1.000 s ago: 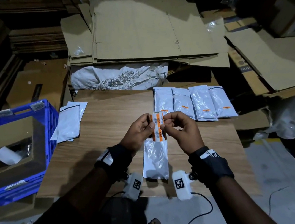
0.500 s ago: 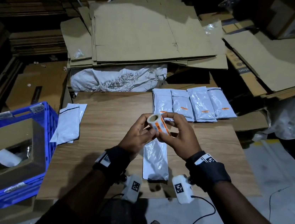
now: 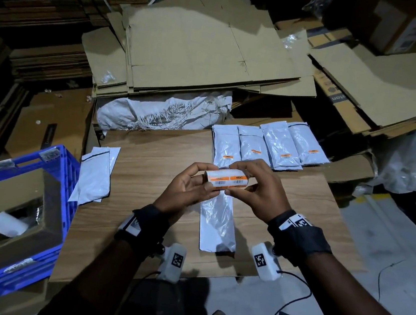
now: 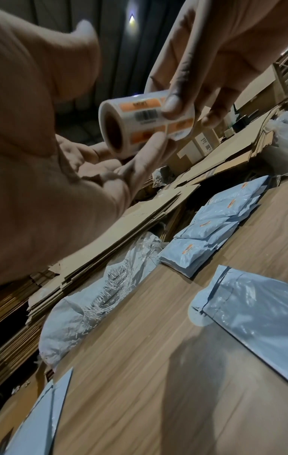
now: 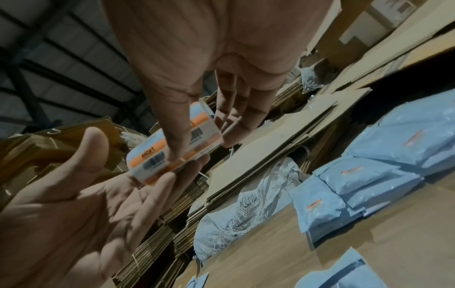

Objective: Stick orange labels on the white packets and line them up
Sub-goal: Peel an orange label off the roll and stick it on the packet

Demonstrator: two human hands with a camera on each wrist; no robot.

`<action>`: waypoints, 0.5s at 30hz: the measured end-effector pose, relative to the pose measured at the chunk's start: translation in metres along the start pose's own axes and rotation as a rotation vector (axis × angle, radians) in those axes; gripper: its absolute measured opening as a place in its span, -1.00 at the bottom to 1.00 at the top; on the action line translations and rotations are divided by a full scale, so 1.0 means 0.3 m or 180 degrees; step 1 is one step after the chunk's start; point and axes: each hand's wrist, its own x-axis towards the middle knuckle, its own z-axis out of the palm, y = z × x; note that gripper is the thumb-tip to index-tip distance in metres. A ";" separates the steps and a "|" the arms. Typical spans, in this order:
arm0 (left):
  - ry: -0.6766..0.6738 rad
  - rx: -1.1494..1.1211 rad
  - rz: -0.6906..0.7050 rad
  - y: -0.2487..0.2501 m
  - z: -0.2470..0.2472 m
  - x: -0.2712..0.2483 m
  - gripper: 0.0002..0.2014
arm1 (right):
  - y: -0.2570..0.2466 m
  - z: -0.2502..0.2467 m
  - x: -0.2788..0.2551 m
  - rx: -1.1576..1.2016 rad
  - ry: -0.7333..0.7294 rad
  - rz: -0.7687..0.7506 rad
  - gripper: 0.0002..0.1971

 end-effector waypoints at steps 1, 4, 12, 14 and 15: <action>0.0039 -0.0034 -0.0058 0.011 0.004 -0.004 -0.44 | -0.006 -0.007 0.002 -0.0048 -0.0060 -0.0072 -0.50; 0.0137 0.0128 -0.0182 0.031 0.000 0.005 -0.64 | -0.021 -0.016 0.010 -0.0133 -0.0296 -0.0217 -0.51; -0.0094 0.0491 -0.0330 0.028 0.007 0.024 -0.55 | -0.036 -0.013 0.008 0.0068 -0.0105 -0.0263 -0.35; -0.0115 0.0431 -0.0320 0.015 0.012 0.019 -0.56 | -0.033 -0.004 -0.004 0.0345 0.0132 -0.0051 -0.37; -0.0101 0.0394 -0.0328 0.006 0.016 0.018 -0.60 | -0.031 0.002 -0.010 0.0426 0.0240 0.0050 -0.40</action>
